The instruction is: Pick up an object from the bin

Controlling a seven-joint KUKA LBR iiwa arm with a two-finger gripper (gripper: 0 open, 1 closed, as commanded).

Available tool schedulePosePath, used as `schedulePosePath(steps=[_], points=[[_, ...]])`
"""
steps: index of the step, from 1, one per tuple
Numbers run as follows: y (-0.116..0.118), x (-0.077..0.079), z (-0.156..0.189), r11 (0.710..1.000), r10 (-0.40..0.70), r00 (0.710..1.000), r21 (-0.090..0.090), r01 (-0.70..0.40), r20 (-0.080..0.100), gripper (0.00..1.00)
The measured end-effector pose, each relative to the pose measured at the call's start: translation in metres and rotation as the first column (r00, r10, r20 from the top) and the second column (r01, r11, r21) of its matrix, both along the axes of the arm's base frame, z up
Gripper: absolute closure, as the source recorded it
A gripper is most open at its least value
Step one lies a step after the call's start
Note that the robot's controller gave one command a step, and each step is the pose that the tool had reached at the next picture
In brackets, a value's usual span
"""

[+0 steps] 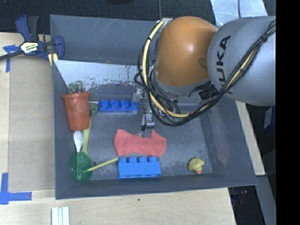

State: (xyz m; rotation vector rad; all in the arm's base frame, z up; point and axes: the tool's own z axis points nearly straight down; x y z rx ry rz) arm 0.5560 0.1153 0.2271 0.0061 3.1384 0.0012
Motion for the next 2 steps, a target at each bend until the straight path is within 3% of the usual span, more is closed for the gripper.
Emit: schedulePosePath(steps=[1,2], points=[[0.000,0.000,0.000,1.000,0.000,1.000,0.000,0.000,0.000,0.00],[-0.007,-0.017,-0.068,0.999,-0.034,0.999,0.002,0.034,0.007,0.00]])
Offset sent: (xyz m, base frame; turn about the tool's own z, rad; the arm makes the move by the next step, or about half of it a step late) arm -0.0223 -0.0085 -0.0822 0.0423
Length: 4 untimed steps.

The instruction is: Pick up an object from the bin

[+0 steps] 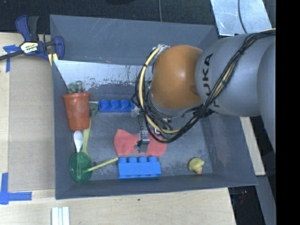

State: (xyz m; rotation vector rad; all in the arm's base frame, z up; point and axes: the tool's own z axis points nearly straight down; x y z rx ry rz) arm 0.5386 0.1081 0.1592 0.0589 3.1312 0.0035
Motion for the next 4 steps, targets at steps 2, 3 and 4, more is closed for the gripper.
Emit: schedulePosePath(steps=[2,3,4], points=[[0.001,-0.025,-0.080,0.993,0.122,0.992,0.000,-0.122,0.012,1.00],[0.004,-0.023,-0.025,0.992,0.127,0.992,-0.001,-0.127,0.005,1.00],[-0.006,-0.036,0.047,0.999,0.054,0.999,0.000,-0.054,0.004,1.00]])
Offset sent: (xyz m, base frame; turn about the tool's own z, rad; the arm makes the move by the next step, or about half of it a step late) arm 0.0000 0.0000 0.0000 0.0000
